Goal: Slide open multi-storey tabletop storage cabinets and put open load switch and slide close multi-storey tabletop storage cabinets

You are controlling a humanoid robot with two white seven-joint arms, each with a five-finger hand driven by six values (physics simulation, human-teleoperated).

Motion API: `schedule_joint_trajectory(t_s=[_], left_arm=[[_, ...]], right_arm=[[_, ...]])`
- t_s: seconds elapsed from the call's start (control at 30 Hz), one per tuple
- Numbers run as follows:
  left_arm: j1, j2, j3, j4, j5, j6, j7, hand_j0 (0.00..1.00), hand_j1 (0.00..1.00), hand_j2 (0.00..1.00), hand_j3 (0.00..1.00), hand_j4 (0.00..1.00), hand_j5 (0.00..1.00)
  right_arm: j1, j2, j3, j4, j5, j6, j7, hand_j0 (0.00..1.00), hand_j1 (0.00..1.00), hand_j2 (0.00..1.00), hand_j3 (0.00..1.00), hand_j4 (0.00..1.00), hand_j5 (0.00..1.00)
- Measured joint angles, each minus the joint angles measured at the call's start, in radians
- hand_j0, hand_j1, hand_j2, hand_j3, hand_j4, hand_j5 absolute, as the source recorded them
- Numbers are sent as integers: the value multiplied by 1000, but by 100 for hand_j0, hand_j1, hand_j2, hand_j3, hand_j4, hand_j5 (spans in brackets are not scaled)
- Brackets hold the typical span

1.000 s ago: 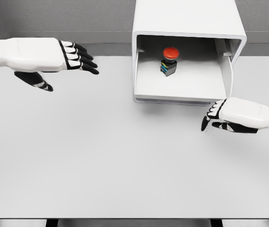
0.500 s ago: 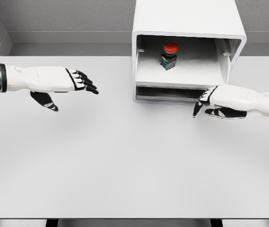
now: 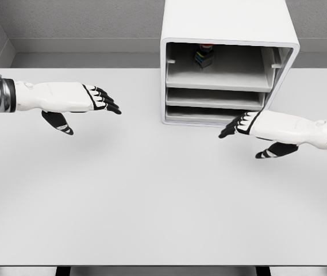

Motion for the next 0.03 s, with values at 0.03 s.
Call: schedule_joint_trajectory(t_s=[0.03], left_arm=[[0, 0, 0, 0, 0, 0, 0, 100, 100, 100, 100, 100, 100]], right_arm=[[0, -2, 0, -3, 0, 0, 0, 100, 100, 100, 100, 100, 100]])
